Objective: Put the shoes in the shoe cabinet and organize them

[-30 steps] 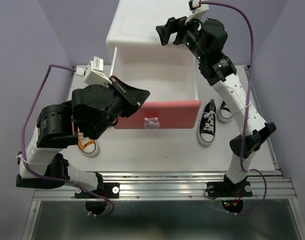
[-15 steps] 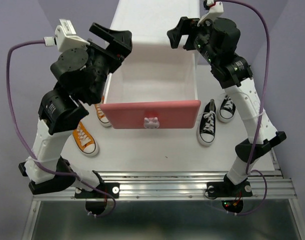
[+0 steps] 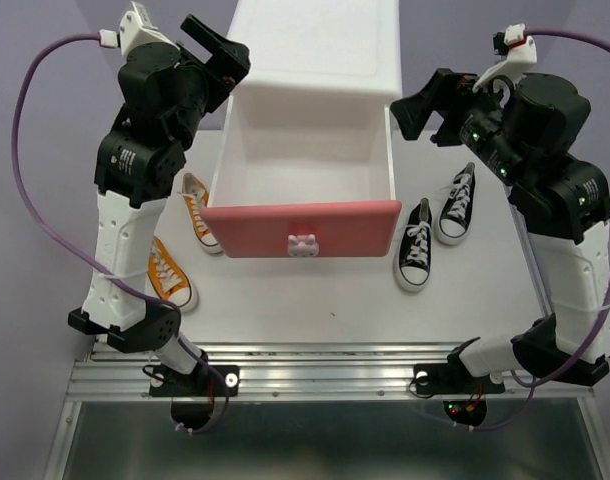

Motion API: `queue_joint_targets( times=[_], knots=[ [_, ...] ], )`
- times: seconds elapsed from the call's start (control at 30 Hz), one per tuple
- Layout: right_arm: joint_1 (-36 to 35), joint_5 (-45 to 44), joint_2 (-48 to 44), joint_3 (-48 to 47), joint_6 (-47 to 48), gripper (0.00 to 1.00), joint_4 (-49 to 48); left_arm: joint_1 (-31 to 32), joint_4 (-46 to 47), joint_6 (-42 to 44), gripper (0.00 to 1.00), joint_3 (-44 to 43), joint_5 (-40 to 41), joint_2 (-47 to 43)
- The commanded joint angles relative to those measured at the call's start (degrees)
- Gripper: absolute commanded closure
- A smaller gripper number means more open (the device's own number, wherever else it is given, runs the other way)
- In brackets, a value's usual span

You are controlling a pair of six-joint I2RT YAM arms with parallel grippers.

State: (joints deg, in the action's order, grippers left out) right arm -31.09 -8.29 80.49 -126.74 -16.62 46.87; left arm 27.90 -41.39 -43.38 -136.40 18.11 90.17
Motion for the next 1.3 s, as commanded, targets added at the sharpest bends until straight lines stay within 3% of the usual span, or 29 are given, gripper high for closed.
queue_joint_targets(
  times=[0.0, 0.2, 0.37, 0.53, 0.67, 1.03, 1.27],
  knots=[
    [0.24, 5.91, 0.11, 2.37, -3.94, 0.0, 9.03, -4.34, 0.52, 0.84, 0.01, -0.01, -4.92, -3.51],
    [0.24, 11.72, 1.51, 4.13, -8.95, 0.01, 9.9, -6.89, -0.46, 3.64, 0.01, 1.49, -7.47, -2.11],
    [0.24, 8.57, 4.15, 3.25, -11.41, 0.17, 12.01, -8.73, -0.1, 6.54, 0.01, 2.28, -6.68, -0.53],
    [0.24, 3.55, 5.82, 0.27, -13.52, 0.58, 14.81, -10.58, 0.78, 7.69, 0.01, 2.1, -8.7, 1.58],
    [0.24, 6.96, 5.12, 1.66, -15.01, 0.75, 16.23, -11.11, 0.96, 7.69, 0.01, 2.36, -9.32, 2.73],
    [-0.29, 20.77, -1.3, 11.68, -20.46, 0.82, 11.06, -11.11, 2.54, 6.11, 0.01, 2.89, -14.24, 5.72],
    [-2.04, 24.9, -3.14, 18.89, -27.05, 0.83, 0.26, -11.03, 3.42, 3.13, 0.03, 6.14, -16.52, 4.4]
  ],
)
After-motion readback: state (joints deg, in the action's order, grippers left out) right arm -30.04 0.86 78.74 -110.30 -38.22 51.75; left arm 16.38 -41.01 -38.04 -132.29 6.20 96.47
